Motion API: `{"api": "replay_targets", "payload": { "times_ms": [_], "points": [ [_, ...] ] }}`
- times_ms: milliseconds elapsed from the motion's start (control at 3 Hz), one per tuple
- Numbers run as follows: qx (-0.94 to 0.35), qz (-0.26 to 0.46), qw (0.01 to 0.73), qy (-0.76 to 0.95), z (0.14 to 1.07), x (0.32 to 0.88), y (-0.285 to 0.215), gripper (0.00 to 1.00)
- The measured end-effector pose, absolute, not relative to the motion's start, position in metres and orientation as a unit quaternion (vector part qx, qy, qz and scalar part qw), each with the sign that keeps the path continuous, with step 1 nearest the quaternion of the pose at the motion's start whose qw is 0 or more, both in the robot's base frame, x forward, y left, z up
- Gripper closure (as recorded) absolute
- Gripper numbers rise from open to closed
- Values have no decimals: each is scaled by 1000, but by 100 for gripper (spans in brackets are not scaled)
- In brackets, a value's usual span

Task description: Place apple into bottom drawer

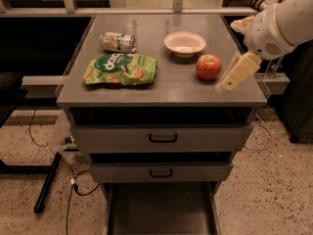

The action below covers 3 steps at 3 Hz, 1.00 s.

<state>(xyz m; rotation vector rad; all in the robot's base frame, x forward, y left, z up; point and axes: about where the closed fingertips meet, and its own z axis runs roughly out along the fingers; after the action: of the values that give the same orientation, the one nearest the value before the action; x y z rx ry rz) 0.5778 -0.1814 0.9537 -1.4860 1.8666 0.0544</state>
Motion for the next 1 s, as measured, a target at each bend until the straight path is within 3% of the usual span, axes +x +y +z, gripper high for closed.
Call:
{"api": "replay_targets", "payload": {
  "times_ms": [1000],
  "points": [
    [-518,89,395,754,909,652,-181,0]
  ]
}}
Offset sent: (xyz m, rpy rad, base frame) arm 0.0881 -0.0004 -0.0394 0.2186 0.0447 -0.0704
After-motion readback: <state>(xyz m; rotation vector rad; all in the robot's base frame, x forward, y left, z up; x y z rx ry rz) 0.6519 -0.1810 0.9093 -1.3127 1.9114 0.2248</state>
